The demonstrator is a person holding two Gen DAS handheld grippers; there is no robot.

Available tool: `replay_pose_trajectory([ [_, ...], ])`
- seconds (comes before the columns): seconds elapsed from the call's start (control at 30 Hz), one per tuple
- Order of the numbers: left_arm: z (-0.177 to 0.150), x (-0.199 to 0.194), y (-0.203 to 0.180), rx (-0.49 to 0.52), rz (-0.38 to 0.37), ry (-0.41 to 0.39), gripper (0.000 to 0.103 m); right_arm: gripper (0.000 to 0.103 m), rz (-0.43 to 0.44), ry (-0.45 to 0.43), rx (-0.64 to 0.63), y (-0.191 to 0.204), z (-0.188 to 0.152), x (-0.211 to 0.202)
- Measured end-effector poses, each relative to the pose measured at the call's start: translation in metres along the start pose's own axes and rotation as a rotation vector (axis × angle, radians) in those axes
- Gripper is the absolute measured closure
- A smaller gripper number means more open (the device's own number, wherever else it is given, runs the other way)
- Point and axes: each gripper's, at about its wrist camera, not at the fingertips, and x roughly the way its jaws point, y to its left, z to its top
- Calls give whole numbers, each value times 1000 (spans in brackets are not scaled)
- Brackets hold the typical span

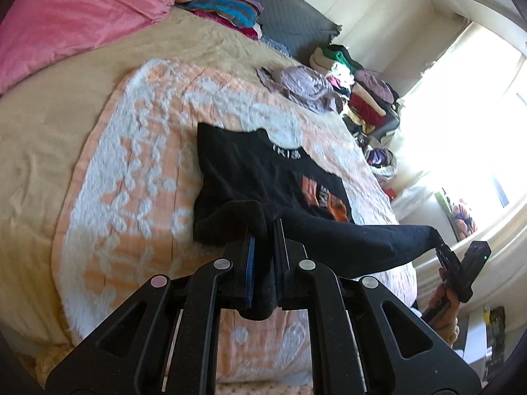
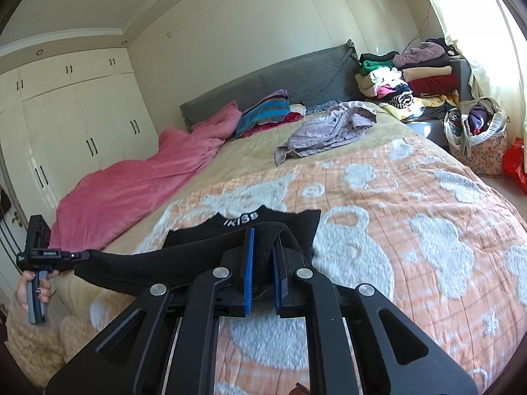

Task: Fold small clothes
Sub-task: 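Lift the hem with both grippers and carry it toward the IKISS collar, then lower the held hem onto the shirt just below the collar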

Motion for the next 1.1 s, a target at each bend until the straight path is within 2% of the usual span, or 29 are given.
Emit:
replay_pose_trajectory([
  [0.43, 42, 18, 0, -1, 52, -71, 99, 95, -47, -12, -25, 1, 38, 44],
  [0.57, 52, 28, 4, 1, 91, -73, 99, 95, -63, -6, -35, 0, 44, 60],
  [1.1, 79, 80, 19, 8, 171, -67, 99, 95, -137, 58, -35, -21, 51, 135],
])
